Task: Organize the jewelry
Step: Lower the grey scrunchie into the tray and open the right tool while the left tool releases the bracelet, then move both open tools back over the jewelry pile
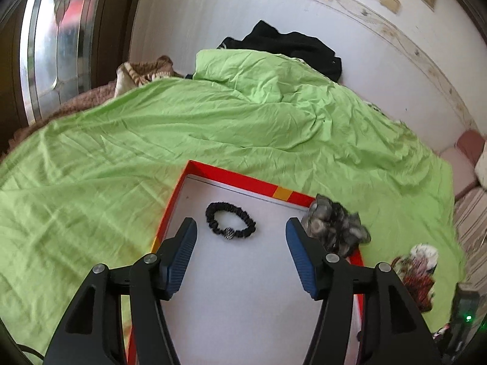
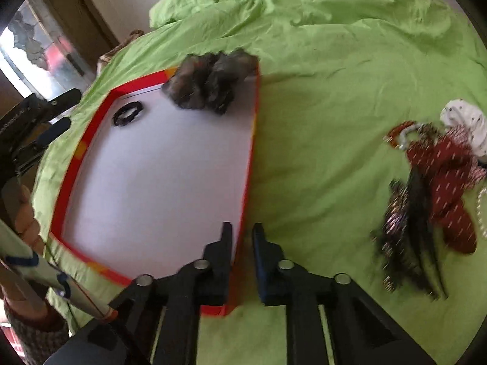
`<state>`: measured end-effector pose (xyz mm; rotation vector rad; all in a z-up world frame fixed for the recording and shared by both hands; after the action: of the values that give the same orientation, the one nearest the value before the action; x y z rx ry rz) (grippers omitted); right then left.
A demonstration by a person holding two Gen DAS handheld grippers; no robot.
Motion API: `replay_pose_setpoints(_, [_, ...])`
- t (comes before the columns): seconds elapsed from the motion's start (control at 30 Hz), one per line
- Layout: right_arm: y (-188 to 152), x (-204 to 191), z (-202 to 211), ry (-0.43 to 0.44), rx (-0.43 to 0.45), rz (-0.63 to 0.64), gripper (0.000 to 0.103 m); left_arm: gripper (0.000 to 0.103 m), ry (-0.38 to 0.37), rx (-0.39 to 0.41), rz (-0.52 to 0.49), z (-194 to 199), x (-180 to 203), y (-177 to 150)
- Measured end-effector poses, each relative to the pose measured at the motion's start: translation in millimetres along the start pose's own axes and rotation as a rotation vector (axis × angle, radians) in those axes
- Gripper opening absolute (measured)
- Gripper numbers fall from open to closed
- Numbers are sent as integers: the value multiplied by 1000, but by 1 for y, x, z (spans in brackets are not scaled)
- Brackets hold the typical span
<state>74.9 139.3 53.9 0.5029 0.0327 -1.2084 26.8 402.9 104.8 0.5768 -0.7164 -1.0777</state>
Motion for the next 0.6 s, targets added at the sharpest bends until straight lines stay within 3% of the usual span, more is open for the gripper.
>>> replay_pose_setpoints(0.17, [-18, -16, 4, -30, 11, 76, 12, 62, 49, -3, -46, 7, -3, -9])
replay_pose_setpoints(0.47, [-38, -16, 14, -22, 13, 111, 13, 62, 223, -119, -7, -5, -41, -36])
replay_pose_setpoints(0.6, [-46, -16, 17, -14, 17, 113, 14, 62, 257, -137, 11, 2, -50, -47])
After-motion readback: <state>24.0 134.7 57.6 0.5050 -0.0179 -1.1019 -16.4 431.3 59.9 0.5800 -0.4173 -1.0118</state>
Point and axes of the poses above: each gripper's, at about its wrist camera, not at the fingertips, and z roughly against the way its jaws point, x to its right, y to its top, the point moved 2 cm from there along -z, roughly the way its jaws point, and after that the axes turned 1 degree about -z, right-handed, at the moved point
